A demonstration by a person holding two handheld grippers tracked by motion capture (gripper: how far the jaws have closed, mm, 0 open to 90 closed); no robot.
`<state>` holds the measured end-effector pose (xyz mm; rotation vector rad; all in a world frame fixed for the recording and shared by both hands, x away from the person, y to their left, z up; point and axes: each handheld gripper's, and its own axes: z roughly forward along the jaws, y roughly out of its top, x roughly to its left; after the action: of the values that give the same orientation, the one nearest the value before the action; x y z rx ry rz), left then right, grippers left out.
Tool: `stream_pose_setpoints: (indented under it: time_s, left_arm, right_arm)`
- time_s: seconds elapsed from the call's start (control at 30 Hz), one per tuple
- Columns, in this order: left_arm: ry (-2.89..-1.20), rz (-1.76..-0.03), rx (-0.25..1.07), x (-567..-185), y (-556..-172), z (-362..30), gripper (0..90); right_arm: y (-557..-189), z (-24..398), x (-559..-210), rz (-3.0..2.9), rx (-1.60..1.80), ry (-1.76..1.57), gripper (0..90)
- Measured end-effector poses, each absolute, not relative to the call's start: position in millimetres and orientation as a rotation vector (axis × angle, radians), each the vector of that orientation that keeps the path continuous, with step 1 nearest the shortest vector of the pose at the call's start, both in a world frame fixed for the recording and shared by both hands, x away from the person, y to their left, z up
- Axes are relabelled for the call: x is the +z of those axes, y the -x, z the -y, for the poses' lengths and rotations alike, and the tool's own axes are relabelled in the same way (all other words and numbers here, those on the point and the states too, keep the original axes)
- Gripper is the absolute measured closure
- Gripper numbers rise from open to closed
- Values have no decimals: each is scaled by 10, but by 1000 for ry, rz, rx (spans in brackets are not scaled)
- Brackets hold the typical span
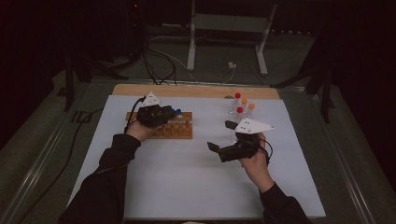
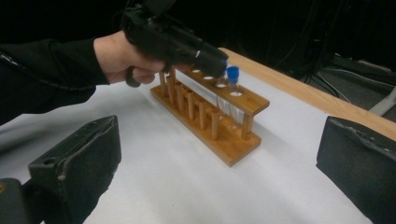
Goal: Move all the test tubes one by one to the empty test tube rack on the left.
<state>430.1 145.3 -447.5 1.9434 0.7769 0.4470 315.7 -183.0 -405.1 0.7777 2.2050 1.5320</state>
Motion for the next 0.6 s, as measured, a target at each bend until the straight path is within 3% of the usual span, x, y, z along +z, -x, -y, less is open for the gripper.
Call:
stream_pose_setpoints:
  time_s: [0.07, 0.17, 0.37, 0.4, 0.43, 0.5, 0.6]
  left_arm:
    - [-1931, -776, 473, -4433, -4246, -1474, 430]
    - [-1902, -764, 457, -4367, -4174, -1511, 304]
    - [-1910, -711, 407, -4280, -3969, -1534, 147]
    - [-1909, -697, 390, -4277, -3929, -1535, 71]
    - [-1904, -685, 377, -4274, -3888, -1544, 71]
    - [-1895, -659, 345, -4275, -3812, -1557, 24]
    - [-1888, -633, 322, -4283, -3707, -1564, 24]
  right_arm:
    - [-3164, 1879, -4015, -2177, 1534, -785, 0]
    - [-3216, 2034, -3945, -2118, 1514, -820, 0]
    - [-3355, 2290, -3902, -2060, 1456, -920, 0]
    - [-3419, 2382, -3914, -2041, 1426, -974, 0]
    - [-3419, 2382, -3914, -2041, 1426, -974, 0]
    - [-3515, 2540, -3953, -1992, 1387, -1045, 103]
    - [-3593, 2638, -3988, -1970, 1366, -1092, 108]
